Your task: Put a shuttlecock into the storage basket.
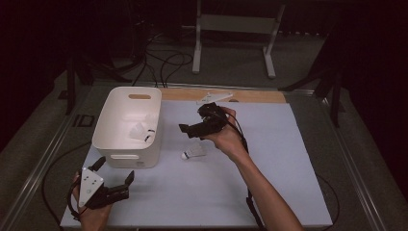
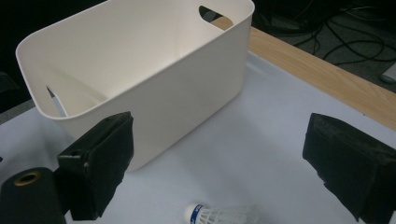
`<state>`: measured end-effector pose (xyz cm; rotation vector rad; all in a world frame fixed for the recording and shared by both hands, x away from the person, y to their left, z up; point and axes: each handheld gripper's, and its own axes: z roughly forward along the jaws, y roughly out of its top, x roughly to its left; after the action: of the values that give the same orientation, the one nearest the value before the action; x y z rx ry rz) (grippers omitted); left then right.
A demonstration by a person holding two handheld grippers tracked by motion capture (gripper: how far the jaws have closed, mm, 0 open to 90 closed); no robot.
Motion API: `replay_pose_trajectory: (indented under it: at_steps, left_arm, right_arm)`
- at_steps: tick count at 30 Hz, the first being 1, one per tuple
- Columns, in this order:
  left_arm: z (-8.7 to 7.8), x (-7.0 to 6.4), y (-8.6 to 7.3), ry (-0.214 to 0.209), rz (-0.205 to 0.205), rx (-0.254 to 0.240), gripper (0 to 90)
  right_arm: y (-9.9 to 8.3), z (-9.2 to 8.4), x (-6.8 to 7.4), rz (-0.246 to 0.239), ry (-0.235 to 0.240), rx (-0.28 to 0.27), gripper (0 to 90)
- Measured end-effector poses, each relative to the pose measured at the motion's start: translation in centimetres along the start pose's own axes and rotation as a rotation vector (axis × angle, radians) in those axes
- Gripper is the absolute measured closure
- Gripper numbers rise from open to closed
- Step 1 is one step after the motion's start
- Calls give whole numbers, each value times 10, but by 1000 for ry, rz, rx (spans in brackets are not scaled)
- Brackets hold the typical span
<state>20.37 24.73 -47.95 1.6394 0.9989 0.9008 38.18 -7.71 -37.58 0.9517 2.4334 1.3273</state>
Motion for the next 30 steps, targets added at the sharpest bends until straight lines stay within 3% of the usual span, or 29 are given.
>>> replay_pose_trajectory:
  at_steps: [30]
  left_arm:
    - [0, 0, 0, -1, -1, -1, 5]
  right_arm:
    - [-27, 3, -5, 5, -1, 65, 95]
